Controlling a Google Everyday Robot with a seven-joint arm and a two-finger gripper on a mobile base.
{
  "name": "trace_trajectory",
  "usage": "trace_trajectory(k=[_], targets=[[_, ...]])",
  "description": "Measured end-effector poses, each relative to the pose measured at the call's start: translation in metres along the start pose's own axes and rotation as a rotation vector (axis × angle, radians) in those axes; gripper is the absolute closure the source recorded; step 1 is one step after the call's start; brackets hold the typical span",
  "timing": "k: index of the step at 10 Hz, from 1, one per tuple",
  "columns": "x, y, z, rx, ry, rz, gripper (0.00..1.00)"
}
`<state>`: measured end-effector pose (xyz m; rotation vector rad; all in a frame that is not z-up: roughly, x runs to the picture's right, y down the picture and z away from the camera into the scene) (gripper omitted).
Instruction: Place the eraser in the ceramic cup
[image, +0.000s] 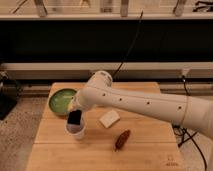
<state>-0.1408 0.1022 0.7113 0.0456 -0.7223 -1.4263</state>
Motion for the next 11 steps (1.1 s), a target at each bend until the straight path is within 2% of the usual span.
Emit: trace_trajectory(k=[6, 11], targets=[[0.0025, 0.0016, 0.011, 0.041, 0.03, -0.011, 1.0], [0.0003, 0.0058, 0.0085, 0.078, 0.053, -0.044, 1.0]])
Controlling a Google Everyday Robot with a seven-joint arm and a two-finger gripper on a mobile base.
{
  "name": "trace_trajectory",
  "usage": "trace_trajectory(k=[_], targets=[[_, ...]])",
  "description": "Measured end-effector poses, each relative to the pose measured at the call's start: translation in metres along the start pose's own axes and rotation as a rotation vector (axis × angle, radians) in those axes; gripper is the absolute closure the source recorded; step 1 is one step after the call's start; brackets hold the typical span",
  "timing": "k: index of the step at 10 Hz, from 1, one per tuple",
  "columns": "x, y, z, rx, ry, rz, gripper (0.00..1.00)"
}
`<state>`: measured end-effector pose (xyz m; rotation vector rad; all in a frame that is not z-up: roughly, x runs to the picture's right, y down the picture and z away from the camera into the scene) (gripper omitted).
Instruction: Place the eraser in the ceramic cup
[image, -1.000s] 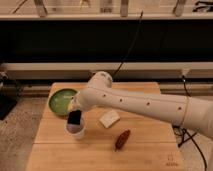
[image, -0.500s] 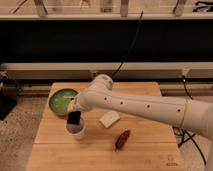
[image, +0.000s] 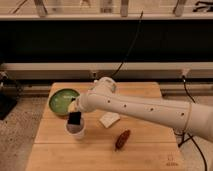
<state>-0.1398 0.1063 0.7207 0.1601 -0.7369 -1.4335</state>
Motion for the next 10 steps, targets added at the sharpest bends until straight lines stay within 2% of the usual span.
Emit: trace_trajectory(k=[4, 5, 7, 10], targets=[[-0.005, 0.007, -0.005, 0.017, 0.008, -0.013, 1.0], [-0.007, 0.009, -0.006, 0.022, 0.012, -0.016, 0.96], [-0.009, 0.013, -0.004, 0.025, 0.015, -0.02, 0.79], [-0.012, 0.017, -0.004, 0.026, 0.016, -0.019, 0.48]])
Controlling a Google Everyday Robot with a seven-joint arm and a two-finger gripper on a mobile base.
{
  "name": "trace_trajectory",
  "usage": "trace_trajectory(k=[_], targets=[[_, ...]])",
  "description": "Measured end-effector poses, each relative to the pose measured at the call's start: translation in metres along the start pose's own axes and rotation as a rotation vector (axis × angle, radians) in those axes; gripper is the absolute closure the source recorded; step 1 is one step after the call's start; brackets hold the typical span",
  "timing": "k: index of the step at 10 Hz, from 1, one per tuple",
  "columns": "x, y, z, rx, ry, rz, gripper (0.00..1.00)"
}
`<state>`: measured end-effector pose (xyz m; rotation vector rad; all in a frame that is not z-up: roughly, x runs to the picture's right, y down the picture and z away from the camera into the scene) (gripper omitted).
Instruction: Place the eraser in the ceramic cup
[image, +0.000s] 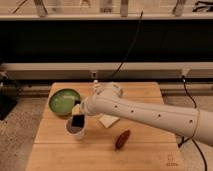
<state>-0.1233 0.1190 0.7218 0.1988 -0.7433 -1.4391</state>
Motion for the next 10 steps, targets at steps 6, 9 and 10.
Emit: trace_trajectory(k=[6, 9, 10], targets=[[-0.006, -0.0012, -0.0033, 0.009, -0.002, 0.004, 0.2], [-0.0086, -0.0048, -0.0061, 0.014, -0.004, 0.006, 0.2], [-0.0089, -0.0056, -0.007, 0.014, -0.004, 0.006, 0.2]])
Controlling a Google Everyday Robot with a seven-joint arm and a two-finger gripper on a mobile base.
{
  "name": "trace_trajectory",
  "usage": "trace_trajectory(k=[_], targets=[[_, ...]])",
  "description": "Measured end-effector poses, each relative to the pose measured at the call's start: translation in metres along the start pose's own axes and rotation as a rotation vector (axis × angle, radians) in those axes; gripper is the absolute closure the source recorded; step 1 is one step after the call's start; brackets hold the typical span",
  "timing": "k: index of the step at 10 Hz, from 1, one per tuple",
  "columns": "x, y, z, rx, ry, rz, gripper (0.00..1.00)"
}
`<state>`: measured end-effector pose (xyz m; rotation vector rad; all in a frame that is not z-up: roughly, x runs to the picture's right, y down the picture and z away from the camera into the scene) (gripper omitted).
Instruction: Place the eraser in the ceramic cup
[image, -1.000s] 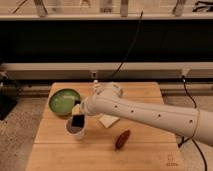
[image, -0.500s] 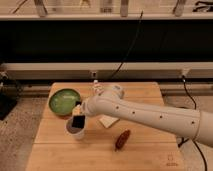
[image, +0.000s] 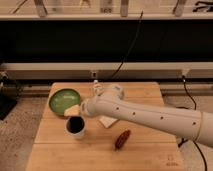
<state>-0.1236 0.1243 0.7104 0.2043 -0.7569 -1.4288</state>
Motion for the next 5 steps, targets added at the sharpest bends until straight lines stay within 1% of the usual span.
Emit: trace_trajectory(k=[1, 2, 3, 4, 5], targets=[[0.0003, -0.001, -0.0008, -0.001, 0.0, 0.003, 0.2], [0.0028, -0.0007, -0.0015, -0.002, -0.005, 0.021, 0.21], [0.0052, -0.0003, -0.0014, -0.002, -0.005, 0.038, 0.24], [0.0067, 0.0013, -0.0028, -0.003, -0.004, 0.04, 0.33], [0.006, 0.0047, -0.005, -0.006, -0.002, 0.026, 0.45]])
